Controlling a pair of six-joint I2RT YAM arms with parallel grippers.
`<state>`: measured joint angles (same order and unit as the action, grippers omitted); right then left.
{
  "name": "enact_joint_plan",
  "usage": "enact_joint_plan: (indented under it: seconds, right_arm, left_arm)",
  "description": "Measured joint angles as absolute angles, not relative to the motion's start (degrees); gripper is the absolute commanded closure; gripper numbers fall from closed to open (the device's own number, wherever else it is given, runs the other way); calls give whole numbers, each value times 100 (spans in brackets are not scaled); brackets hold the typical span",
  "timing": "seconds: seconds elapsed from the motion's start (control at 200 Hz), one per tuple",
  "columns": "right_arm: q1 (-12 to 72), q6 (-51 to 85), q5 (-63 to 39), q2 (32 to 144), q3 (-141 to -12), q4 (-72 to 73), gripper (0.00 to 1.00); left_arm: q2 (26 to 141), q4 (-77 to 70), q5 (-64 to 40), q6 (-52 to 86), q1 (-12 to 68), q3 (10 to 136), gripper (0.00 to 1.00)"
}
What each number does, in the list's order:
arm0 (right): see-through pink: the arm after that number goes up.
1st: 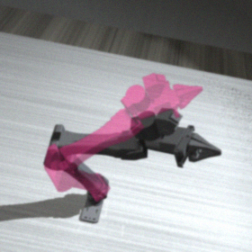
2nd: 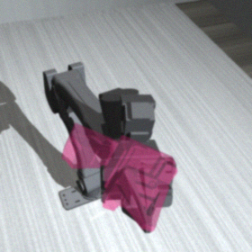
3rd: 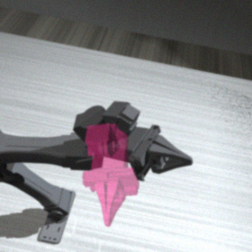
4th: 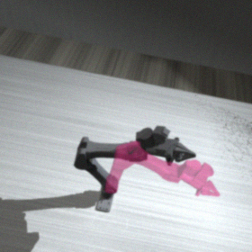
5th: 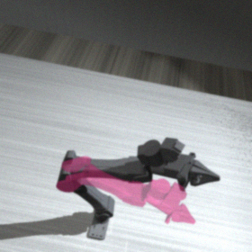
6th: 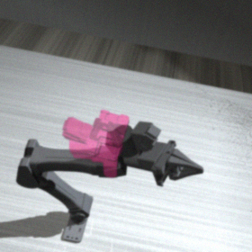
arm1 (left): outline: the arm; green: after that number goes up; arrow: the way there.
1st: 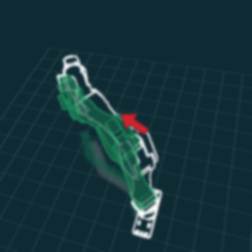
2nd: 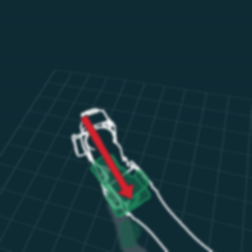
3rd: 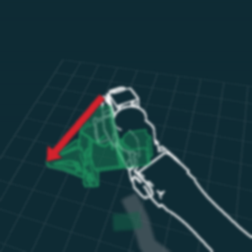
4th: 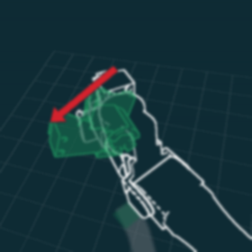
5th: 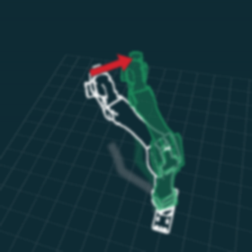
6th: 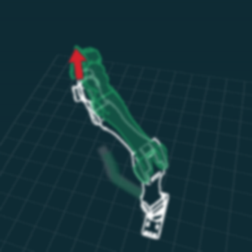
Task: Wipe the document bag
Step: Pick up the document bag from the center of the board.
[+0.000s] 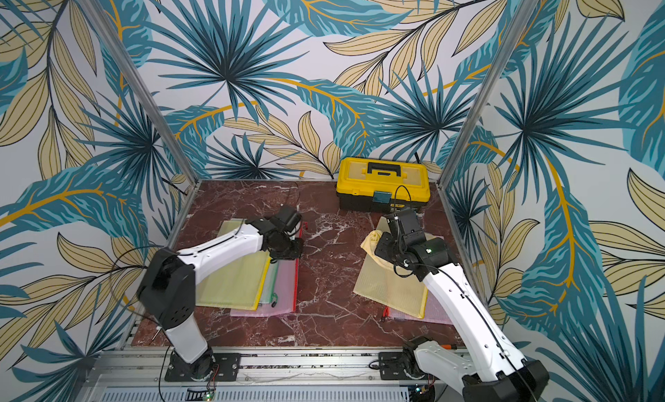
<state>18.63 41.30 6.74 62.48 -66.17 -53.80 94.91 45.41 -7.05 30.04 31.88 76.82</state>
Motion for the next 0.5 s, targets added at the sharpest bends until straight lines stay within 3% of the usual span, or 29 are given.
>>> enact_joint_plan:
  seconds: [0.25,0.35,0.501]
  right_arm:
    - [1863,4134,569,6248,-6499,-5374,100]
    - [1863,4134,543,6248,-6490,-5363,100]
    - [1863,4134,460,6248,-6493,-5358,100]
  left_arm:
    - [7231,4646,-1439,2644,1490,7426,100]
    - [6960,4877,-1647,2536,1103,7454,100]
    - [7098,5120,-2305,2504,1129,7769,100]
